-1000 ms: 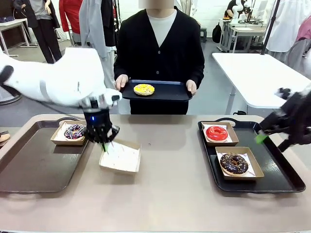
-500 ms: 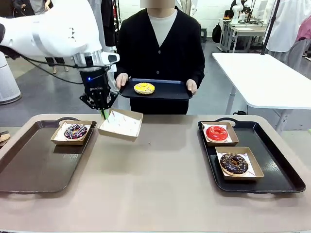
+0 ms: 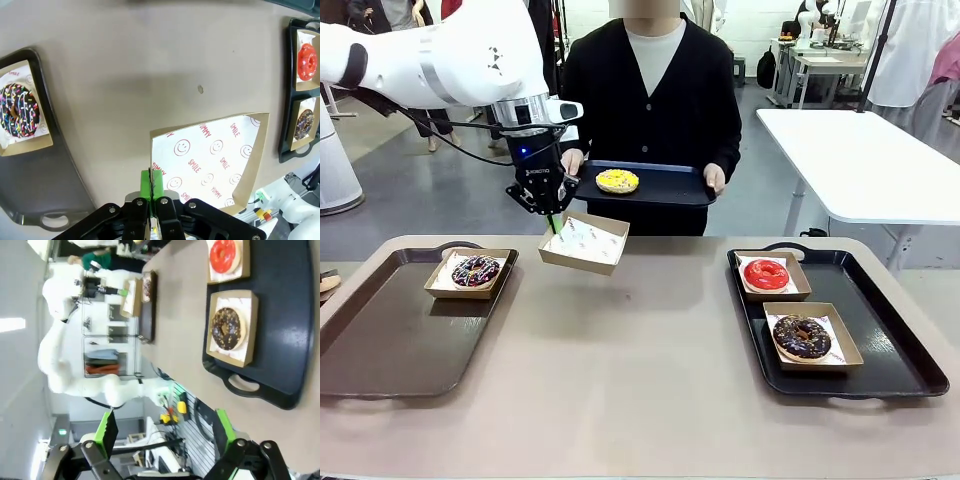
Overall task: Individually package the donuts and arrange them on the tray.
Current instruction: Place the picked Paper togo box on the Handle tray while simultaneously picking up another Paper togo box from the table with the other hand, then place the picked Paper togo box on the Handle tray.
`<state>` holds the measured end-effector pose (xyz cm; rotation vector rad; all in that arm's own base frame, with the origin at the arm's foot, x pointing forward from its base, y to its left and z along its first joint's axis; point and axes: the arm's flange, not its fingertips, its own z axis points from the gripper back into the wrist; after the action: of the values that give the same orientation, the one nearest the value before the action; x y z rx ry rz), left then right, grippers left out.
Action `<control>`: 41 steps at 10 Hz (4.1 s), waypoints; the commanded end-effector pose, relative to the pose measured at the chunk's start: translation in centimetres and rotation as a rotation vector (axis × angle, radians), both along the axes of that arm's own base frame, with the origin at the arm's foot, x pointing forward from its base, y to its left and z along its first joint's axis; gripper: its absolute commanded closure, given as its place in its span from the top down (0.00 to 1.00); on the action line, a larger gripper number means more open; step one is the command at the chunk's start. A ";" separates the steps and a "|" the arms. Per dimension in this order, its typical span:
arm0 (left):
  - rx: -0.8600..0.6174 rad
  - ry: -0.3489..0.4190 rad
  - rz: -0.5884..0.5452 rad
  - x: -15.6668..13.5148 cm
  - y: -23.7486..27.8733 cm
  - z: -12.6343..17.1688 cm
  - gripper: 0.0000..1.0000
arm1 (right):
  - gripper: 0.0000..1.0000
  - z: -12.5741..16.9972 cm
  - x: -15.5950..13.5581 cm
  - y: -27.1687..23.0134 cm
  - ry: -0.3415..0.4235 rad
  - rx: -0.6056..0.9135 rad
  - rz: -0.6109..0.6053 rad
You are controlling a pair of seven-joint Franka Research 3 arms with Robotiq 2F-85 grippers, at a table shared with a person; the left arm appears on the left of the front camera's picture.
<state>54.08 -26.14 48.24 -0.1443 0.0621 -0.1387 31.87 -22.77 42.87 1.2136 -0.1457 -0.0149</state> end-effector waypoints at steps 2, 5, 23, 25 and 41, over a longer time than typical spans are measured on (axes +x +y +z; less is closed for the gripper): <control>-0.019 0.014 -0.009 2.4 -0.3 0.5 0.00 | 1.00 -2.6 1.4 -3.2 -0.002 0.118 0.004; -0.021 0.010 0.007 2.9 -0.2 1.2 0.00 | 1.00 -4.0 1.2 -3.3 0.002 0.124 0.011; 0.006 -0.022 0.000 2.6 -0.2 0.9 0.00 | 1.00 -4.3 1.2 -2.7 0.013 0.112 0.011; 0.006 -0.022 0.000 2.6 -0.2 0.9 0.00 | 1.00 -4.3 1.2 -2.7 0.013 0.112 0.011; 0.007 -0.062 -0.016 -1.8 8.0 3.6 0.01 | 1.00 -4.3 1.2 -2.7 0.013 0.112 0.011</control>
<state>55.34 -22.18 51.09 -0.1211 0.0122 -0.1338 33.11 -25.42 38.58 1.3246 -0.1275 -0.0187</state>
